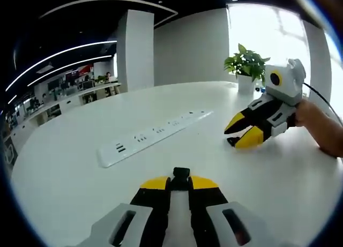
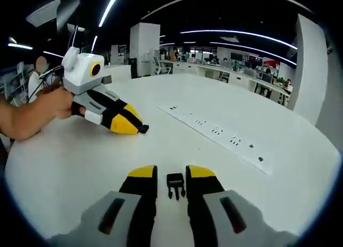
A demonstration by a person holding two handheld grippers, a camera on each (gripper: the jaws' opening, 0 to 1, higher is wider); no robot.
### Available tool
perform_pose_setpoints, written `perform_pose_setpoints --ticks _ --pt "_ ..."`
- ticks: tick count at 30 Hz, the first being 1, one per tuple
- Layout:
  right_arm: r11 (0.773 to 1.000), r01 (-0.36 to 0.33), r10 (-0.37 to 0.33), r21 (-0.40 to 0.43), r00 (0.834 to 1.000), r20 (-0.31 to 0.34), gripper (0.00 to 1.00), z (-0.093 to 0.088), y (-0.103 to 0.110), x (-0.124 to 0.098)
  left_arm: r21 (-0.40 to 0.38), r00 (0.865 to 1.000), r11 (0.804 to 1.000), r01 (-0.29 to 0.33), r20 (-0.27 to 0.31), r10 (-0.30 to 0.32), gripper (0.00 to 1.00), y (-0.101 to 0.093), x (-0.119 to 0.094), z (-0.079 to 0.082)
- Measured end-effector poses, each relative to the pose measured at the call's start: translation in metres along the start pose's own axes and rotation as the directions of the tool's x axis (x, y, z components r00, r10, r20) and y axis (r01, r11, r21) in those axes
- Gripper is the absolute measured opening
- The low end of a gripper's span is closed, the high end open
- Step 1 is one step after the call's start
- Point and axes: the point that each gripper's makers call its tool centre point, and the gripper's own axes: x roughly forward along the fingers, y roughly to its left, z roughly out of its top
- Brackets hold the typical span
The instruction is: Snap the two parts of the plastic buckle together until the buckle closes and remains connected.
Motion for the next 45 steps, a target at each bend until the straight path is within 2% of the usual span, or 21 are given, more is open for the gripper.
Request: perform_pose_setpoints --ticks 2,4,9,12,16,20,26,30,45 --pt "0.998 0.012 -0.013 0.063 1.000 0.016 0.05 0.006 -0.004 -0.005 0.000 1.000 1.000 0.001 0.000 -0.001 0.12 -0.001 -0.001 0.000" --pt "0.994 -0.039 0.035 0.104 0.999 0.041 0.02 0.013 0.002 -0.009 0.000 1.000 1.000 0.001 0.000 -0.001 0.12 -0.002 -0.001 -0.001" --pt "0.993 -0.038 0.037 0.114 0.999 0.009 0.01 0.007 0.004 -0.003 0.000 1.000 1.000 0.001 0.000 -0.001 0.12 -0.003 -0.002 -0.001" --pt "0.994 -0.006 0.008 0.110 1.000 -0.025 0.00 -0.002 -0.001 0.000 0.000 1.000 1.000 0.001 0.000 -0.001 0.12 -0.002 -0.002 -0.001" --pt "0.994 -0.013 0.017 0.108 0.999 -0.039 0.00 -0.004 -0.003 -0.001 -0.001 1.000 1.000 0.002 0.000 -0.002 0.12 -0.002 -0.001 -0.001" --pt "0.987 -0.087 0.099 0.138 0.991 -0.086 0.00 -0.010 0.006 -0.006 0.000 1.000 1.000 0.002 0.000 -0.002 0.12 -0.003 -0.001 -0.001" --pt "0.978 -0.134 0.156 0.162 0.979 -0.129 0.00 -0.017 0.013 -0.010 0.001 1.000 1.000 0.001 0.000 -0.001 0.12 -0.003 -0.001 -0.001" --pt "0.979 -0.125 0.147 0.161 0.980 -0.135 0.00 -0.019 0.013 -0.012 0.000 1.000 1.000 0.002 0.000 -0.002 0.12 -0.003 0.000 -0.001" --pt "0.989 -0.053 0.074 0.135 0.984 -0.160 0.00 -0.026 -0.005 -0.015 0.000 1.000 1.000 0.002 0.000 -0.002 0.12 -0.003 0.000 -0.002"
